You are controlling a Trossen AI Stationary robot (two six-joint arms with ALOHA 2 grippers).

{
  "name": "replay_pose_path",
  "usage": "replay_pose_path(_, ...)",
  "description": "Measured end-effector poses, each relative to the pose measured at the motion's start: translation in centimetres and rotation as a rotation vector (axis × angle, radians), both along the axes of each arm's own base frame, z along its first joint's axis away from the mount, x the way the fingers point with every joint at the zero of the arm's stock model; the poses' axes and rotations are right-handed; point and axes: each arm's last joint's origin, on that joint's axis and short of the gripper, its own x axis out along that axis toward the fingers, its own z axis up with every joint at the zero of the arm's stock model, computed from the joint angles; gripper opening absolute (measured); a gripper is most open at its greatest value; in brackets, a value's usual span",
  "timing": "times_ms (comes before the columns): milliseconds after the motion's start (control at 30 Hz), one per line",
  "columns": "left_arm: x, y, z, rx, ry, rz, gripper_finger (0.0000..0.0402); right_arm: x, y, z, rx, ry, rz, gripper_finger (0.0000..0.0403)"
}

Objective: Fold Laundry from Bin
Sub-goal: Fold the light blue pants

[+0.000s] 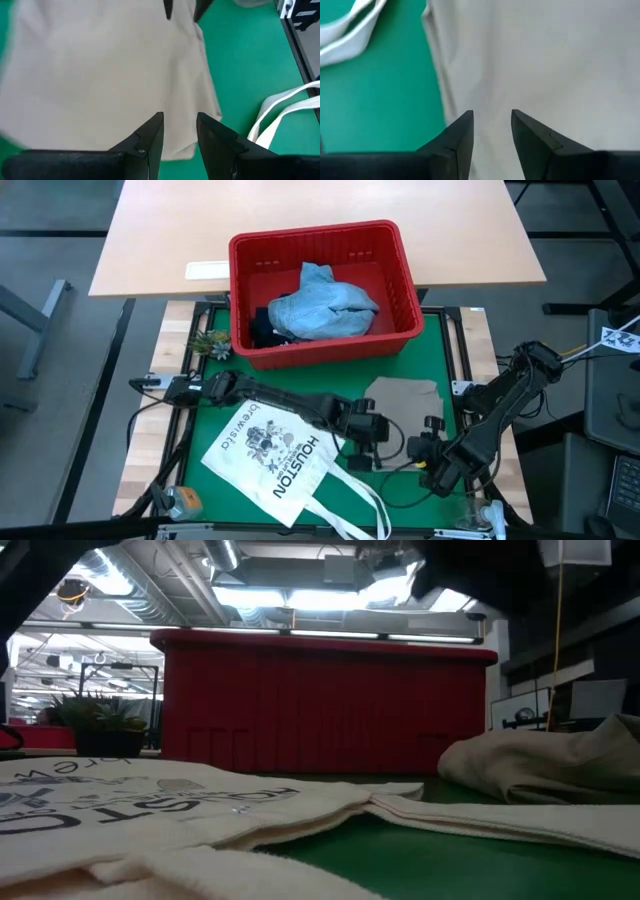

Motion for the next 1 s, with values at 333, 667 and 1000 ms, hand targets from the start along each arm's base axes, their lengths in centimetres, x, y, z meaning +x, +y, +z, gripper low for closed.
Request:
replay_pose_path(333, -3.8, 7.7, 8.5, 0.048, -0.083, 0.094, 0.0112, 1.1, -1.0, 4.4, -0.201, -0.193, -0.026, 0.0133)
replay_pose_path(667, -7.4, 16.5, 12.3, 0.291, -0.047, 0.272, 0.0112, 4.6, -4.8, 4.8, -0.306, -0.204, -0.096, 0.0133)
replay_pose_path(1000, -8.5, 22.6, 12.5, 0.426, -0.013, 0.481, 0.0112, 7.2, -7.3, 4.9, -0.269, -0.24, -0.162, 0.0133)
